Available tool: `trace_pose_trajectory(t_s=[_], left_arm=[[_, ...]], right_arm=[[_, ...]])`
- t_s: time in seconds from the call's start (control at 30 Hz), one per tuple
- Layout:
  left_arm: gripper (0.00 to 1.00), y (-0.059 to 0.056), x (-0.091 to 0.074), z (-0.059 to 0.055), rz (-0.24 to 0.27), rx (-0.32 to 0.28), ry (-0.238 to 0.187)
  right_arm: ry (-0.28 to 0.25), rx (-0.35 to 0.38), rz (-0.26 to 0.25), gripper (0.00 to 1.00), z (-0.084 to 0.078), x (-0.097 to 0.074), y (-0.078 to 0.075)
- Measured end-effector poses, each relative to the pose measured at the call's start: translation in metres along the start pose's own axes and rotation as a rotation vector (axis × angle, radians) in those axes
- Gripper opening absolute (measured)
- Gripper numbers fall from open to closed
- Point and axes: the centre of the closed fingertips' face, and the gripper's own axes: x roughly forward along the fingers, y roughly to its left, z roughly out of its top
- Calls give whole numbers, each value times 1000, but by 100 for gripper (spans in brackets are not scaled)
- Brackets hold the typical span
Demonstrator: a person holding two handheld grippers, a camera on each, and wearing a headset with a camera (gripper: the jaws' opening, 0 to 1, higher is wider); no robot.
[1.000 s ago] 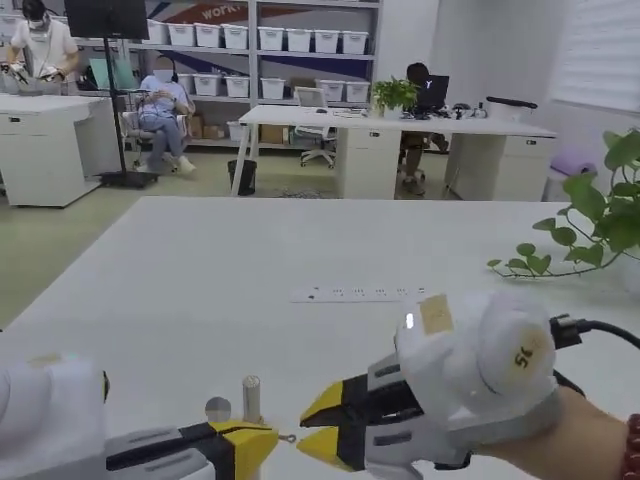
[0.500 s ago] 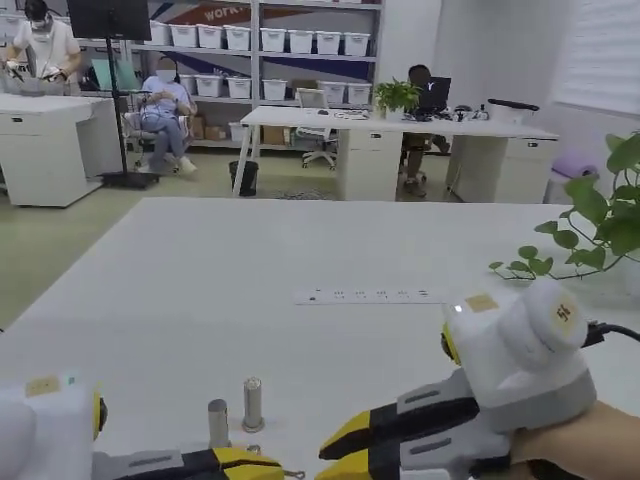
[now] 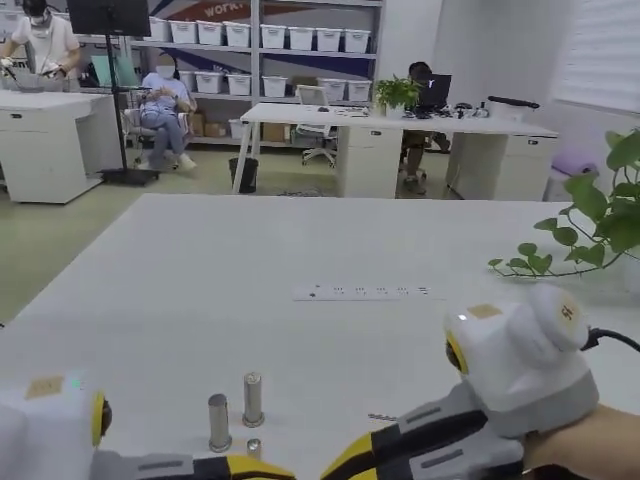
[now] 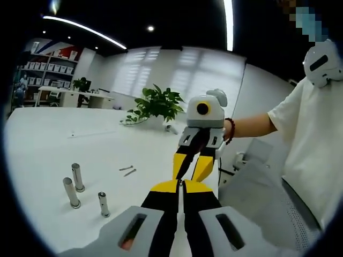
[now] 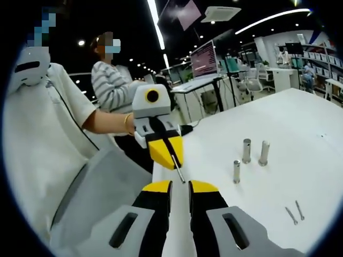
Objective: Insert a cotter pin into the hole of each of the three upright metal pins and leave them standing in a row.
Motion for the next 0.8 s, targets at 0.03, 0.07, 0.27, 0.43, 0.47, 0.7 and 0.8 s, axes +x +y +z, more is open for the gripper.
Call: trace_pose_trajectory(t_s=[0.03, 0.07, 0.27, 0.43, 0.47, 0.7, 0.8], left_arm=[[0, -3, -1, 1, -9, 4, -2], [0, -4, -1, 2, -14, 5, -4], [0, -13, -1, 4, -54, 8, -19], [0, -16, -1, 5, -66, -2, -25], [0, -17, -1, 5, -71, -5, -25], [0, -19, -3, 5, -82, 8, -23], [0, -18, -3, 5, -77, 17, -21]], right_arm=[[-2, 3, 4, 14, 0, 0, 1], [-3, 3, 8, 14, 0, 1, 2], [-26, -1, 43, 10, 5, 3, 9], [-32, -10, 60, 6, 6, 4, 12], [-32, -10, 61, 6, 6, 4, 13], [-23, -50, 72, 4, 7, 4, 17], [-7, -96, 62, 3, 7, 4, 16]])
